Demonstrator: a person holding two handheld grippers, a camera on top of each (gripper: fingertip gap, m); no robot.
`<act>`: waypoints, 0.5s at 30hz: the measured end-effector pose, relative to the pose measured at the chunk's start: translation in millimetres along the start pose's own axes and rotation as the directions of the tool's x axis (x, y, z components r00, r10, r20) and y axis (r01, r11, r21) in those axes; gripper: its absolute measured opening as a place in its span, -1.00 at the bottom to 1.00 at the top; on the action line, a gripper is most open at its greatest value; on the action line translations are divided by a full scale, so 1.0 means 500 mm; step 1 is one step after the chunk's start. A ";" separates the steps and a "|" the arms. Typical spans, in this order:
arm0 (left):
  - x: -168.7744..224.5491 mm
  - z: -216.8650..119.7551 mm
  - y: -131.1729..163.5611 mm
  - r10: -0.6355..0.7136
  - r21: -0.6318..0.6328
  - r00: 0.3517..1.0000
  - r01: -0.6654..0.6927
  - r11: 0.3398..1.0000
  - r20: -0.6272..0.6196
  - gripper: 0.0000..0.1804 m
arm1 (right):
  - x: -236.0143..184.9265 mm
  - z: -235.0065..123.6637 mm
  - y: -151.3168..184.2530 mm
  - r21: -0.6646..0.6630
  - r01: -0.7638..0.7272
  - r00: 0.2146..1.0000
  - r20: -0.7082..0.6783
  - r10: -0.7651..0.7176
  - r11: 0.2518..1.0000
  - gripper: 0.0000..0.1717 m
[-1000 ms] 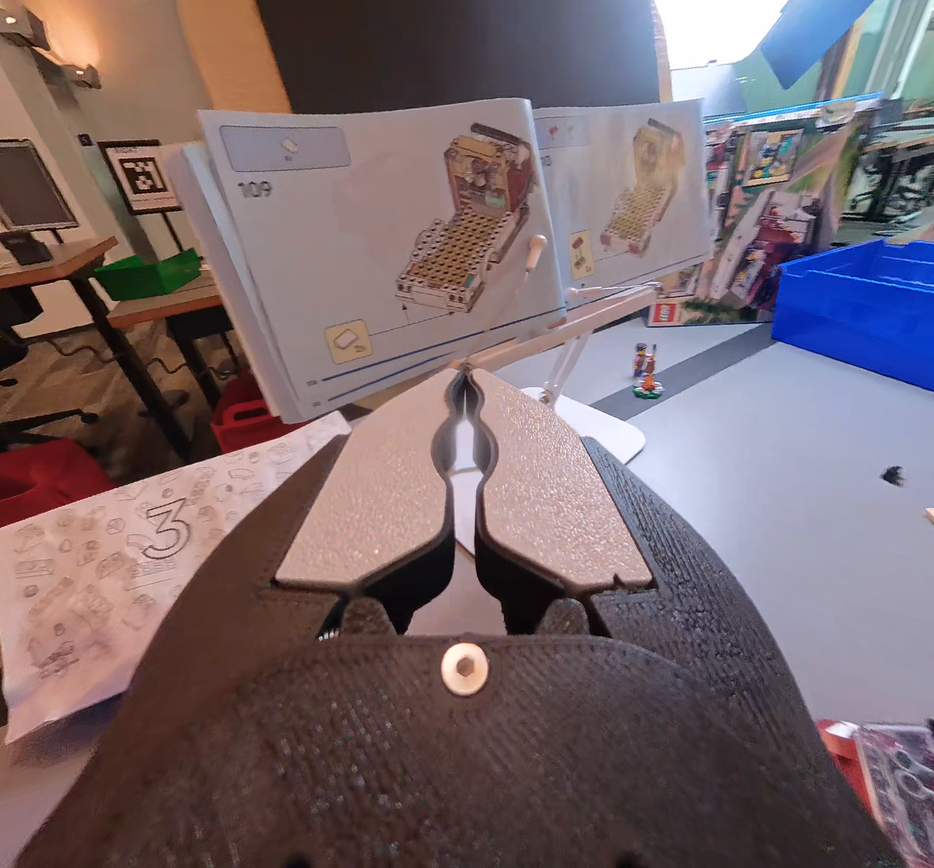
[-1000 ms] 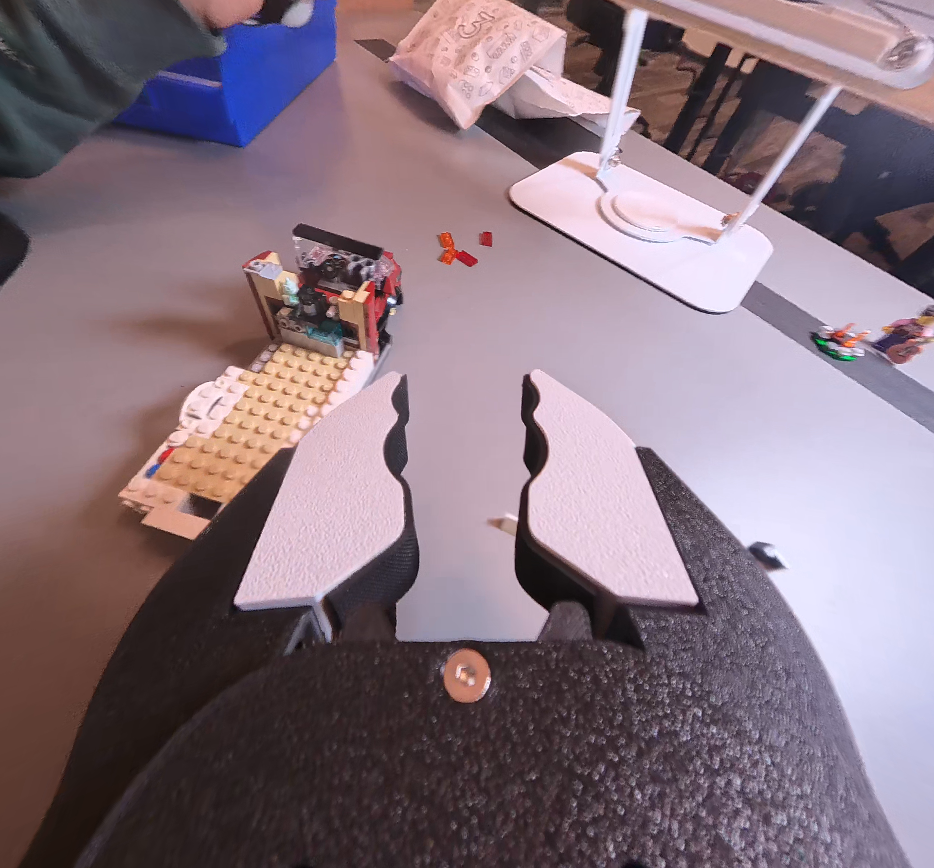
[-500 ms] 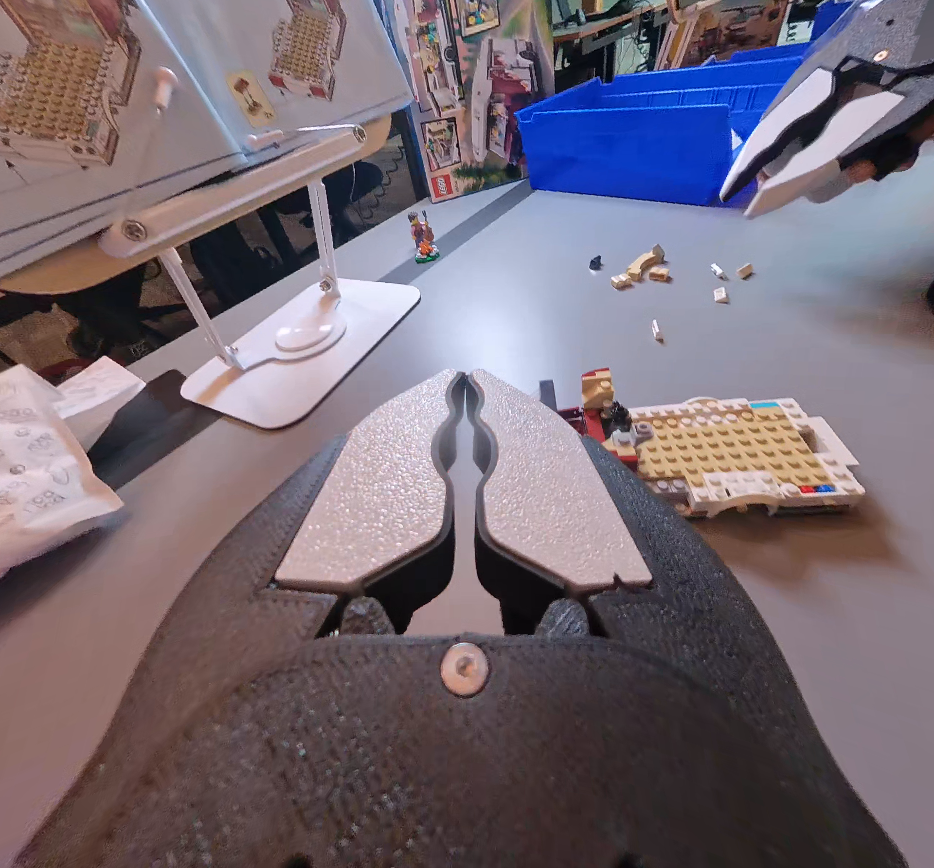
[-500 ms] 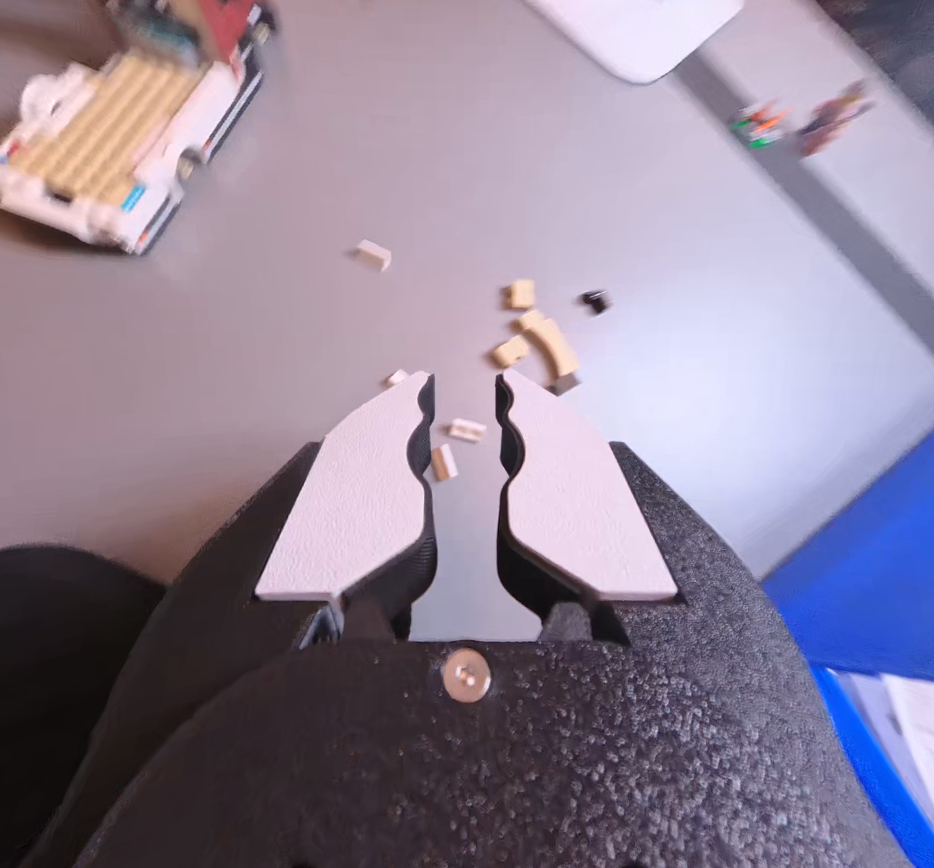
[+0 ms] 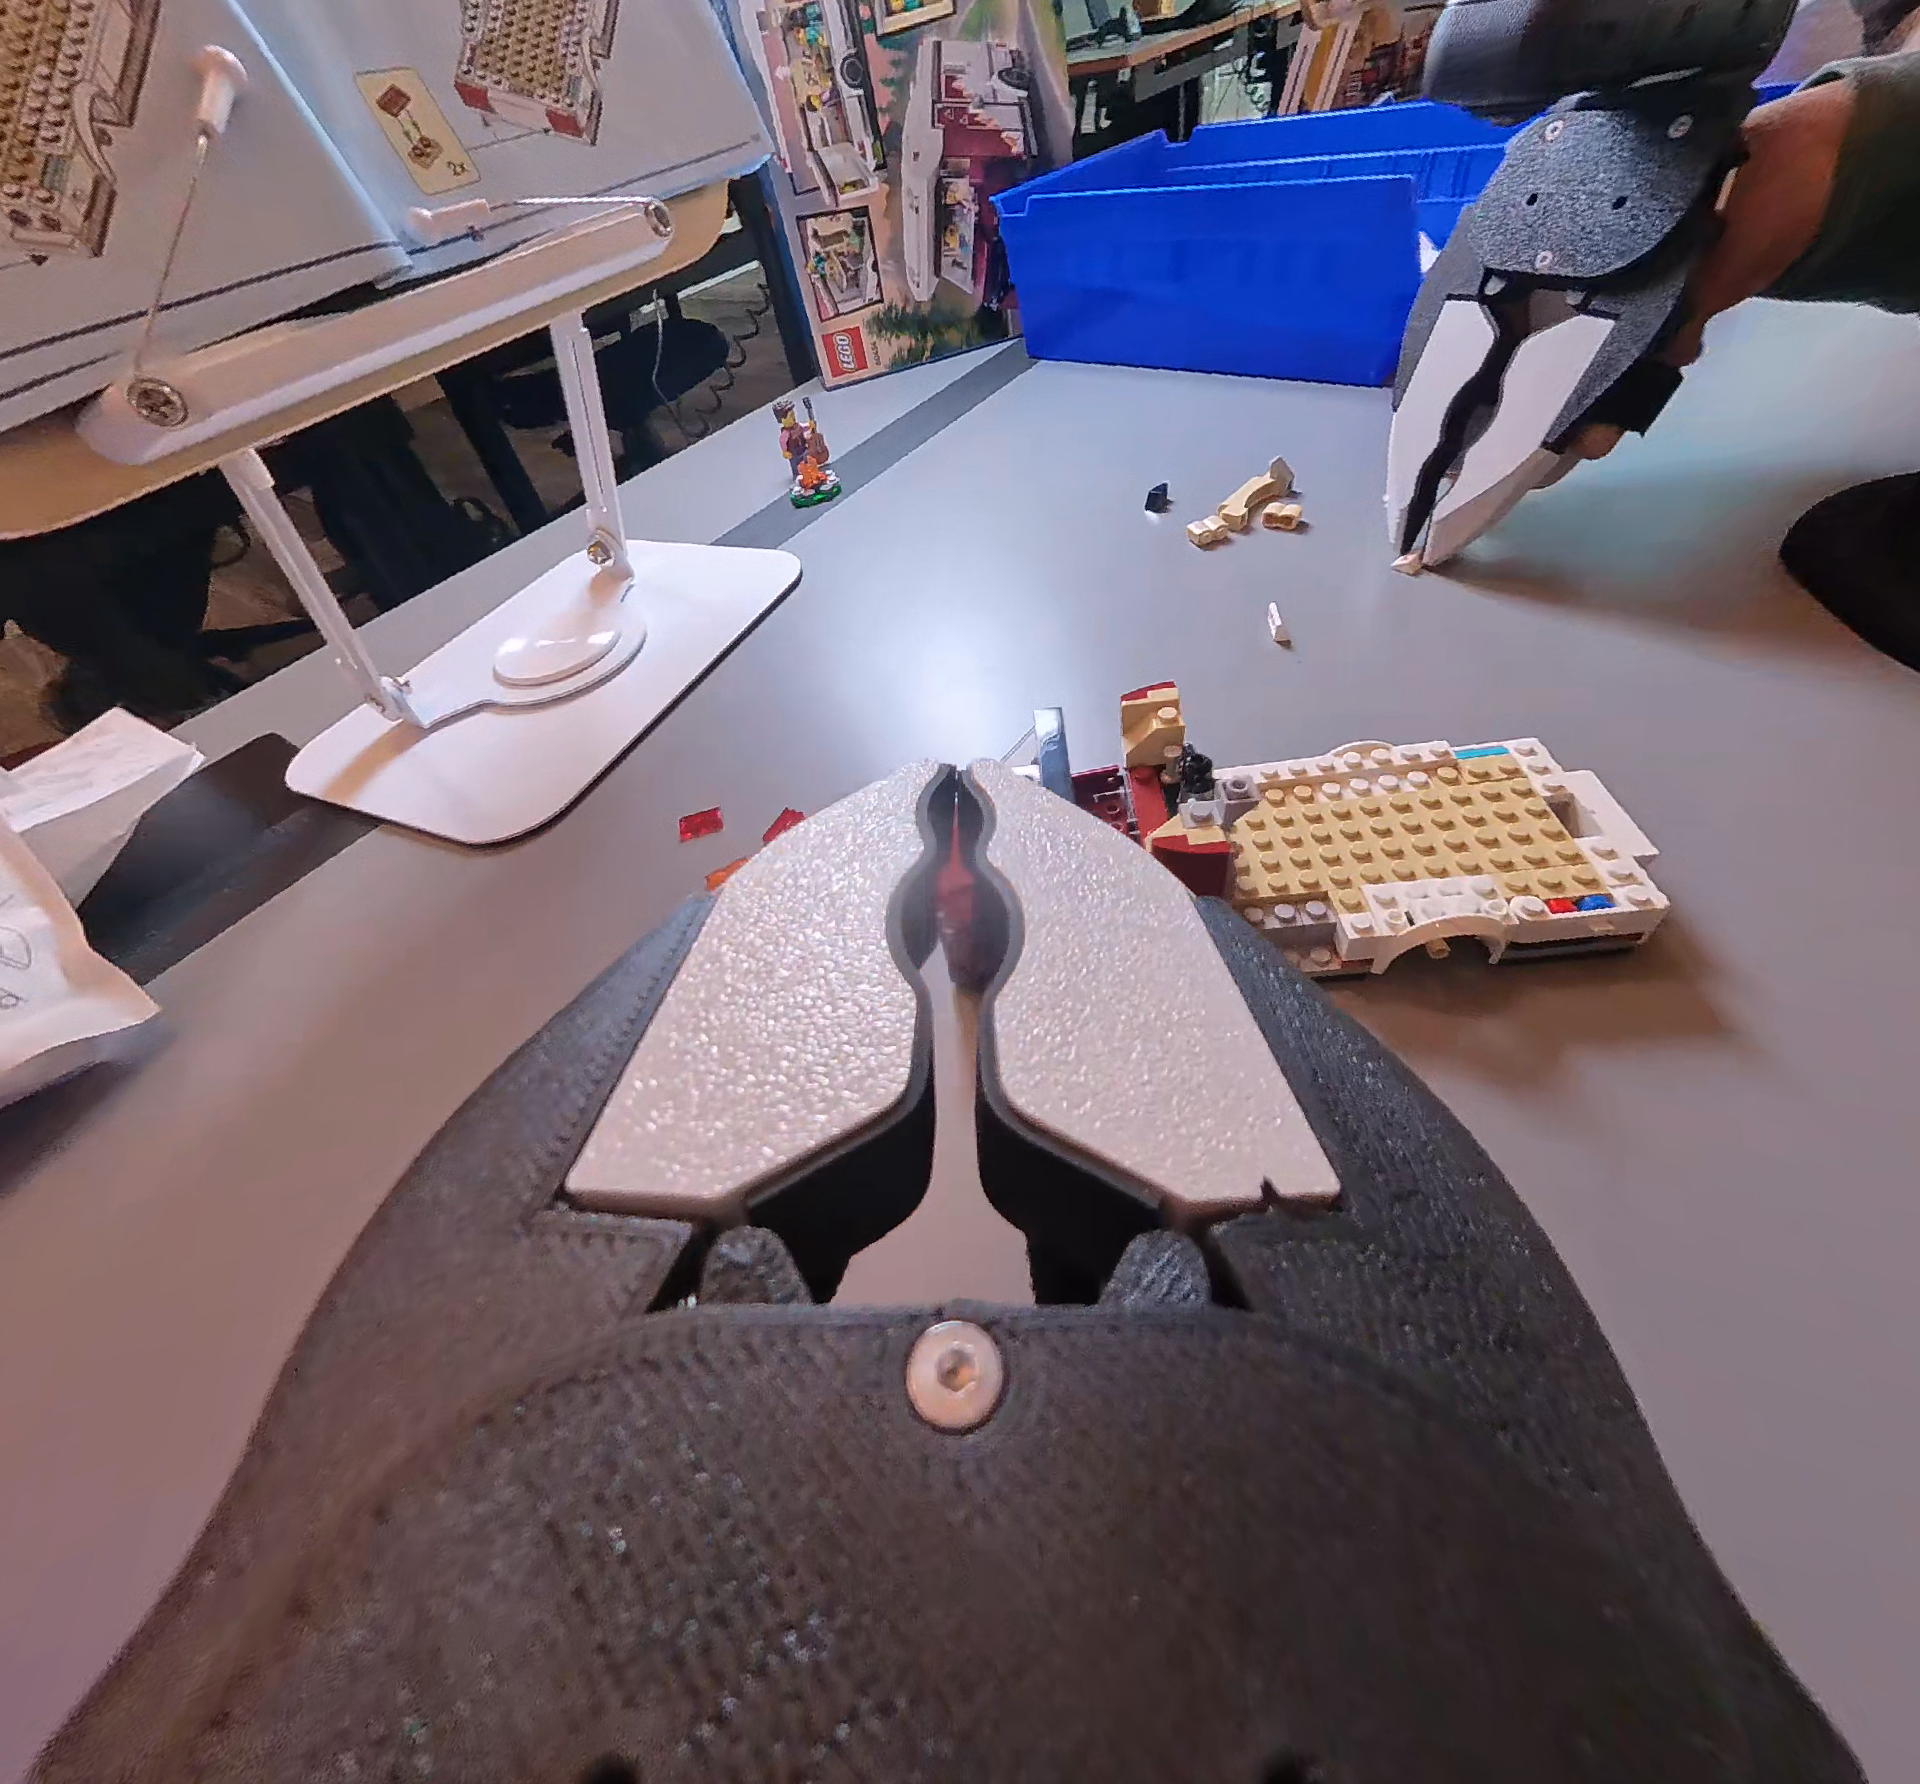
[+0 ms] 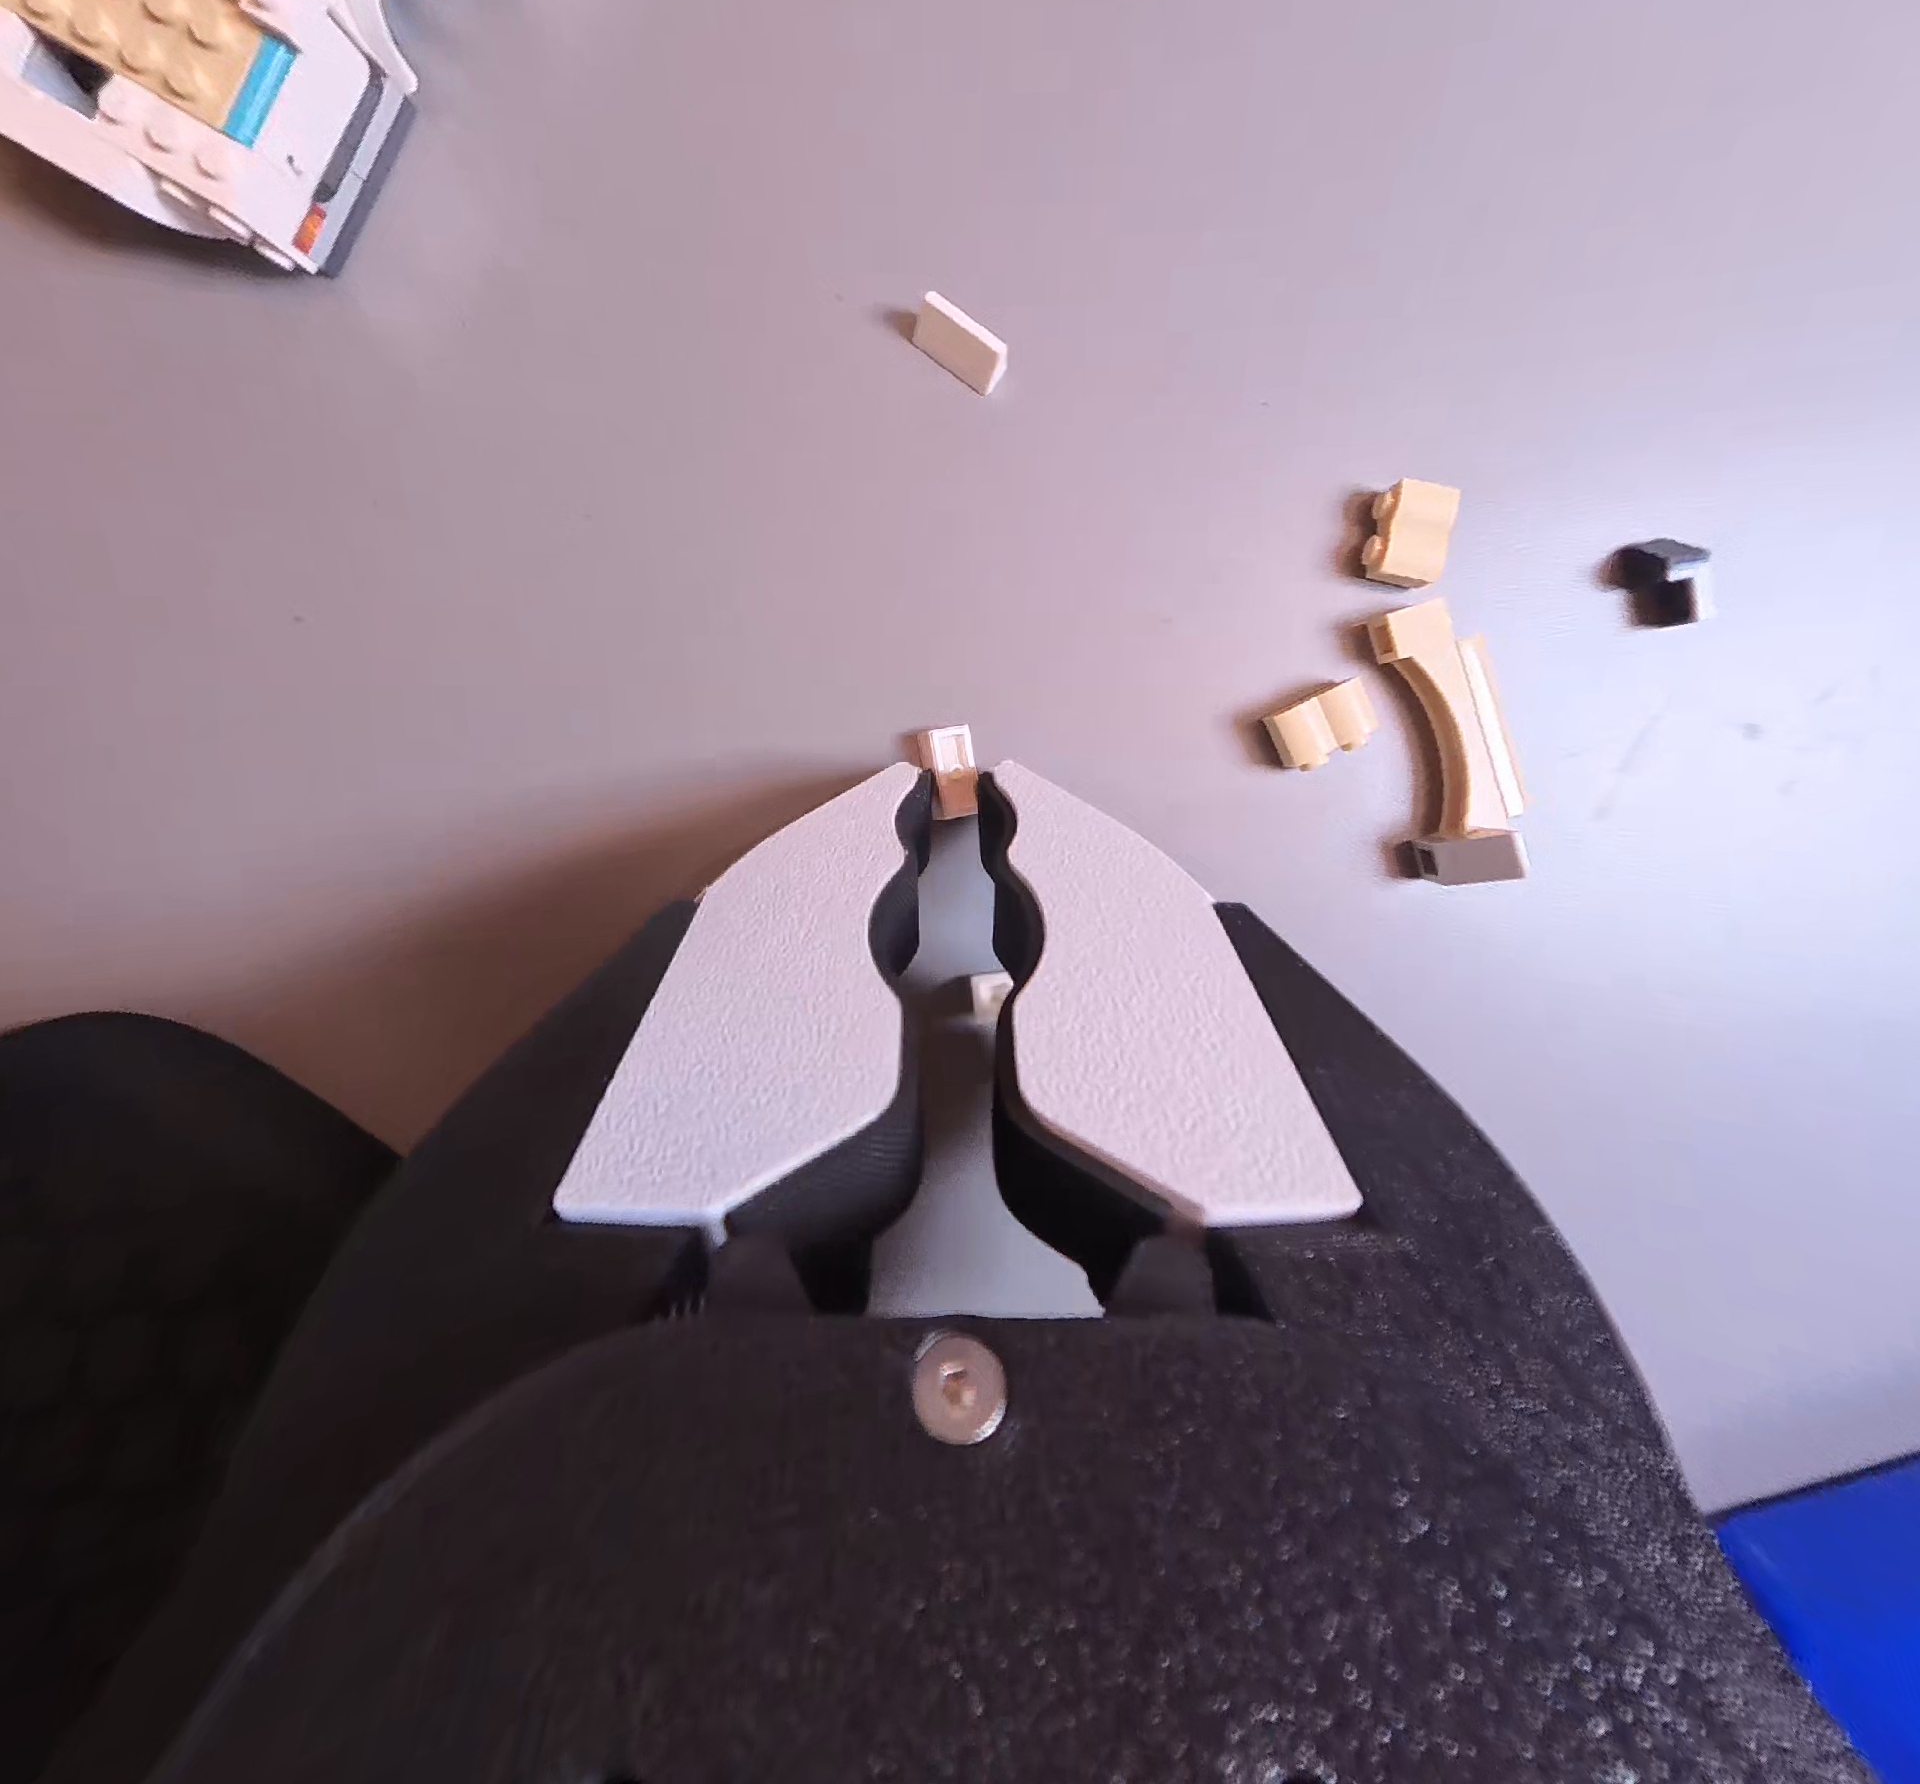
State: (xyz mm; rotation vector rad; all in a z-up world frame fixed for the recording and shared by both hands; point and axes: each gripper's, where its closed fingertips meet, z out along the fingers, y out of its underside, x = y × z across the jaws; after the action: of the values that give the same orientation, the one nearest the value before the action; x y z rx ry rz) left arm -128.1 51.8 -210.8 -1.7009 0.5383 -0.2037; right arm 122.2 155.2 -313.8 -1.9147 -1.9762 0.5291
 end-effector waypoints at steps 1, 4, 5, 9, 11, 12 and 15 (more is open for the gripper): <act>0.007 0.000 -0.003 0.011 0.006 1.000 -0.011 1.000 -0.014 -1.00 | -0.003 -0.003 -0.004 0.016 0.018 1.000 -0.014 -0.018 1.000 -0.90; 0.051 0.006 -0.016 0.059 0.022 0.993 -0.057 0.998 -0.100 -0.91 | -0.037 -0.038 -0.058 0.198 0.062 0.998 -0.024 -0.058 0.978 -0.90; 0.077 0.008 -0.022 0.061 0.028 0.986 -0.057 0.998 -0.156 -0.89 | -0.055 -0.059 -0.084 0.279 0.090 0.996 -0.036 -0.083 0.956 -0.90; 0.208 0.014 -0.062 -0.113 0.021 0.893 0.135 0.991 -0.435 -0.81 | -0.141 -0.121 -0.170 0.459 0.262 0.963 -0.188 -0.195 0.849 -0.90; 0.261 0.023 -0.073 -0.231 -0.022 0.821 0.258 0.966 -0.522 -0.80 | -0.189 -0.119 -0.196 0.476 0.357 0.930 -0.265 -0.256 0.803 -0.90; 0.281 0.030 -0.074 -0.305 -0.058 0.778 0.329 0.942 -0.550 -0.78 | -0.218 -0.114 -0.207 0.495 0.388 0.918 -0.278 -0.281 0.778 -0.90; 0.330 0.051 -0.064 -0.506 -0.199 0.621 0.497 0.845 -0.598 -0.66 | -0.286 -0.084 -0.228 0.513 0.447 0.894 -0.297 -0.337 0.733 -0.90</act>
State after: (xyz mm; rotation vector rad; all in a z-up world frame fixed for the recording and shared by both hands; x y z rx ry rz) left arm 34.5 2.5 -211.9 -1.7455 0.5274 -1.2335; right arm 48.1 11.1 -219.4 -1.0914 -1.7595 0.6933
